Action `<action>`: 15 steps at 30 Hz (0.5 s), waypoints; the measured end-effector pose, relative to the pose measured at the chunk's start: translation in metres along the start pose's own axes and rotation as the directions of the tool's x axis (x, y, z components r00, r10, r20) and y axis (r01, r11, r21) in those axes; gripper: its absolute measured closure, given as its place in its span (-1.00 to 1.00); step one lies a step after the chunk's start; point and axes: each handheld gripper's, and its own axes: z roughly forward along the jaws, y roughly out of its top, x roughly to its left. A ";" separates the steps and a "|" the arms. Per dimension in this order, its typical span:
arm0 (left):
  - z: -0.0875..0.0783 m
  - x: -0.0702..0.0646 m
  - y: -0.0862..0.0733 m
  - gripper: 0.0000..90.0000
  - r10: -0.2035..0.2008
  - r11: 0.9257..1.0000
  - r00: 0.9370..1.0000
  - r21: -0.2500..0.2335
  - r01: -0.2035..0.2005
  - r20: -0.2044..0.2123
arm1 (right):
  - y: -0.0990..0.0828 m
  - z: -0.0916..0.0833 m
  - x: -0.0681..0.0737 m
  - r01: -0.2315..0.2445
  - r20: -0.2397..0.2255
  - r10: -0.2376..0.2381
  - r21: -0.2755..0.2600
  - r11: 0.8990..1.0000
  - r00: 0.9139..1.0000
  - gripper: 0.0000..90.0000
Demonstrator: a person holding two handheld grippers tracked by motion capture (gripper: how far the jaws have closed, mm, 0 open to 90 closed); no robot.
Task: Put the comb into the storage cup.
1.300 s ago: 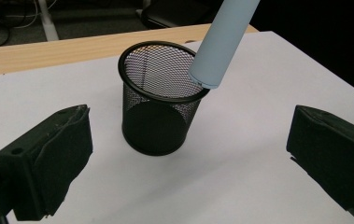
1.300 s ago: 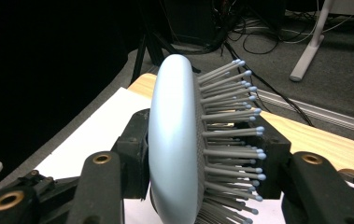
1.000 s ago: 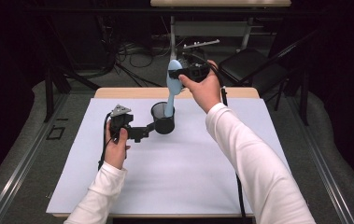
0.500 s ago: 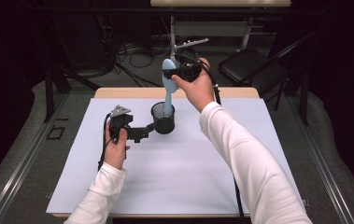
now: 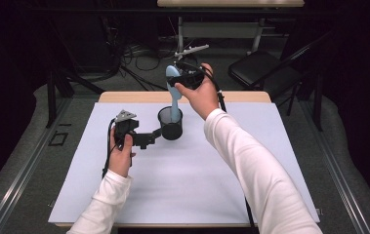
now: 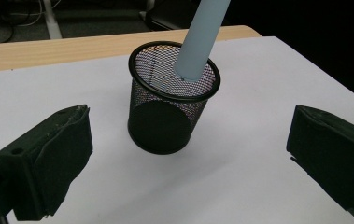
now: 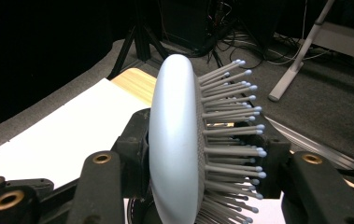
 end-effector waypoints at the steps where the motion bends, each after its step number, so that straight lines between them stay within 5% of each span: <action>1: 0.000 0.000 0.000 -0.99 -0.002 1.000 1.000 -0.003 0.002 0.003 | -0.001 0.001 0.001 -0.006 -0.001 0.006 0.003 1.000 1.000 0.08; 15: 0.001 -0.001 0.000 -0.99 0.002 1.000 1.000 0.003 -0.002 0.004 | -0.017 0.014 0.000 -0.014 0.001 0.014 0.019 1.000 1.000 0.08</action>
